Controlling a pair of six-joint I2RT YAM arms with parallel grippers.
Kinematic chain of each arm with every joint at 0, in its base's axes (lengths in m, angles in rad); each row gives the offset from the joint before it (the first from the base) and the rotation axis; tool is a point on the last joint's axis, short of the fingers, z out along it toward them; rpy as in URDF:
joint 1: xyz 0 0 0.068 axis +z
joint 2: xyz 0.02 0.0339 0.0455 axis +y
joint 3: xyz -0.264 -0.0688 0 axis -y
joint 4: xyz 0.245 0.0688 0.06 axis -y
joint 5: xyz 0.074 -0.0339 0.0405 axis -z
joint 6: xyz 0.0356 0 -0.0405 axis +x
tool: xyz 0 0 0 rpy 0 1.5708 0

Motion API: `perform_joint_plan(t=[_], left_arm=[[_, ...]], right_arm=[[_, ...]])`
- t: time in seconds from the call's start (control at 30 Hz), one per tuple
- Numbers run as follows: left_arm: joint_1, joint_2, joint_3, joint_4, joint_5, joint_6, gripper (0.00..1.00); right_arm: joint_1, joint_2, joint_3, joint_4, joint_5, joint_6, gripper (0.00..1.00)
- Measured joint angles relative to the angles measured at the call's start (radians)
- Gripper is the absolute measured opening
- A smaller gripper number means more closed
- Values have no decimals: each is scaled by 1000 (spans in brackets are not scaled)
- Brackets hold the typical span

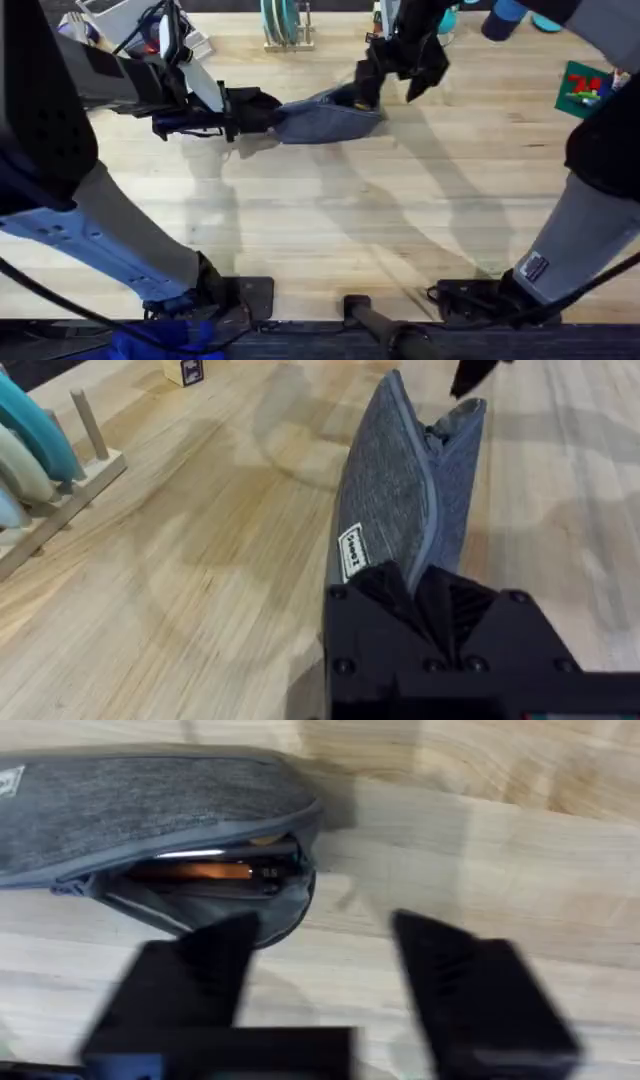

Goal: Unzip the bag, pick up the pens from the table one at a time and place them inside, then zip the bag closed.

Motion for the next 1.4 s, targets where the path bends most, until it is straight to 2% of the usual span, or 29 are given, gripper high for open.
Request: perform_joint_plan(t=[0.03,0.07,0.13,0.3,0.57,0.87,1.17,1.4], left_arm=[[0,0,0,0,0,0,41],[0,0,0,0,0,0,42],[0,0,0,0,0,0,41],[0,0,0,0,-2,0,41],[0,0,0,0,-7,-4,41],[0,0,0,0,-10,-4,42],[0,0,0,0,-10,-20,41],[0,0,0,1,-10,-26,41]], right_arm=[[0,0,0,0,0,0,861],[0,0,0,0,1,-5,954],[0,0,0,0,2,-6,992],[0,0,20,-3,-8,-6,995],[0,0,112,13,-98,-7,996],[0,-22,116,18,-163,-6,995],[0,-138,119,-4,-181,-6,996],[0,-150,120,-10,-183,-6,996]])
